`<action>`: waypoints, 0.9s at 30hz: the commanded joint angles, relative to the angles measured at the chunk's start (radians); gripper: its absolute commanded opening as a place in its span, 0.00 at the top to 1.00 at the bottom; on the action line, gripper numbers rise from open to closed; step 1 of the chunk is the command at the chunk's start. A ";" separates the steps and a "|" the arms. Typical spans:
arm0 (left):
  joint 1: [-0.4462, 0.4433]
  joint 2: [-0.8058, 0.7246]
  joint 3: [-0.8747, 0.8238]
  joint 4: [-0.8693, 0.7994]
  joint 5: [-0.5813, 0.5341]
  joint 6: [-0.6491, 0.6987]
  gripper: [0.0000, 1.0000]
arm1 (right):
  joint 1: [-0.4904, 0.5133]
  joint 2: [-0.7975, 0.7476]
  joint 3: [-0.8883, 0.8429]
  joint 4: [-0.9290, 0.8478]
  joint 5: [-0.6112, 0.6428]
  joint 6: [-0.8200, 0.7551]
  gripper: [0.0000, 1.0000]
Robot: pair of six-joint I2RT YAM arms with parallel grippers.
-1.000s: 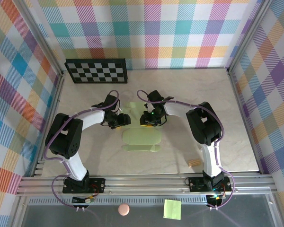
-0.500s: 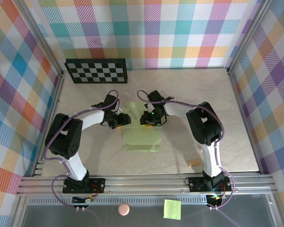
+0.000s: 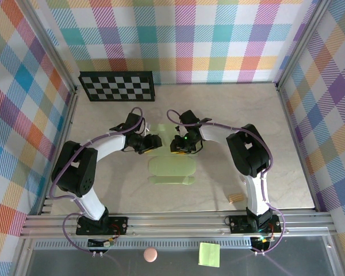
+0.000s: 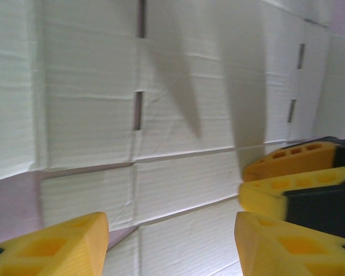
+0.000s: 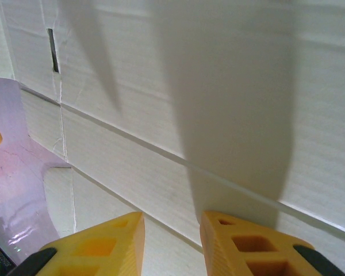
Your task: Fold the paper box
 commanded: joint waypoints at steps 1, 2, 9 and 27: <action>-0.004 0.003 0.025 -0.108 -0.075 0.033 0.39 | 0.007 0.021 -0.037 -0.052 0.040 0.002 0.66; -0.004 0.012 0.030 -0.117 -0.083 0.040 0.39 | 0.007 0.022 -0.035 -0.052 0.040 0.000 0.66; -0.006 0.061 0.055 -0.130 -0.071 0.048 0.38 | 0.006 0.025 -0.032 -0.055 0.043 0.002 0.66; -0.026 0.057 0.069 -0.177 -0.148 0.061 0.38 | 0.007 0.033 -0.034 -0.053 0.037 0.001 0.66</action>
